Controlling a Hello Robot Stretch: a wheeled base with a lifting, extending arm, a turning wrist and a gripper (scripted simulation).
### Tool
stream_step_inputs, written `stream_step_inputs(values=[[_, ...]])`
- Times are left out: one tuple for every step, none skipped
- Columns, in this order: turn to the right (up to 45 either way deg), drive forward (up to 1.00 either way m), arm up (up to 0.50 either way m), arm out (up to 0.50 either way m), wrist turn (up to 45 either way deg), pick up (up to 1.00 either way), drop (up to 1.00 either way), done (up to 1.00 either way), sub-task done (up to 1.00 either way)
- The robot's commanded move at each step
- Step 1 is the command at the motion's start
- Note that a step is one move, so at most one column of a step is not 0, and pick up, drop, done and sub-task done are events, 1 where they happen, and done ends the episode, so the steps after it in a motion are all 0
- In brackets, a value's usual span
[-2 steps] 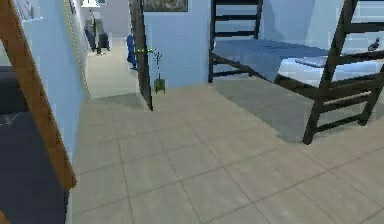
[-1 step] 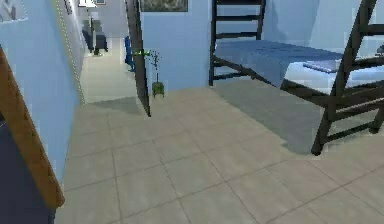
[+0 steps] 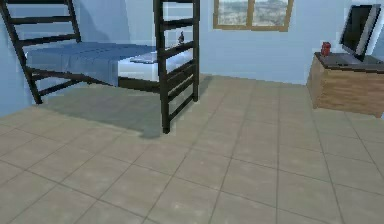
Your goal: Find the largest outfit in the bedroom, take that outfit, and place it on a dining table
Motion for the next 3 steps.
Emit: stream_step_inputs(values=[[18.0, 0.00, 0.00, 0.00, 0.0, 0.00, 0.00, 0.00, 0.00], [0.0, 0.80, 0.00, 0.00, 0.0, 0.00, 0.00, 0.00, 0.00], [6.0, 0.00, 0.00, 0.00, 0.0, 0.00, 0.00, 0.00, 0.00]])
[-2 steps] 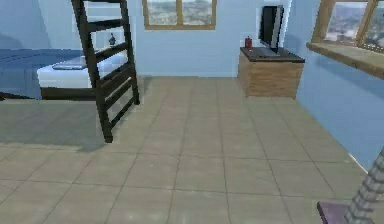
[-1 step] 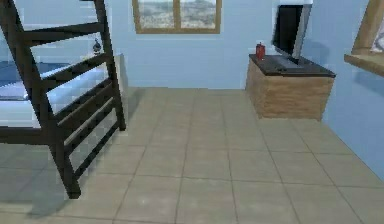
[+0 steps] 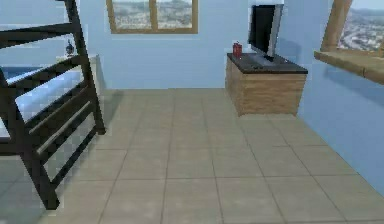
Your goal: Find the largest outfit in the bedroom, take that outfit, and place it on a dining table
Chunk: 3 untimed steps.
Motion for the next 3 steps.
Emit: stream_step_inputs(values=[[0.0, 1.00, 0.00, 0.00, 0.0, 0.00, 0.00, 0.00, 0.00], [0.0, 1.00, 0.00, 0.00, 0.0, 0.00, 0.00, 0.00, 0.00], [3.0, 0.00, 0.00, 0.00, 0.0, 0.00, 0.00, 0.00, 0.00]])
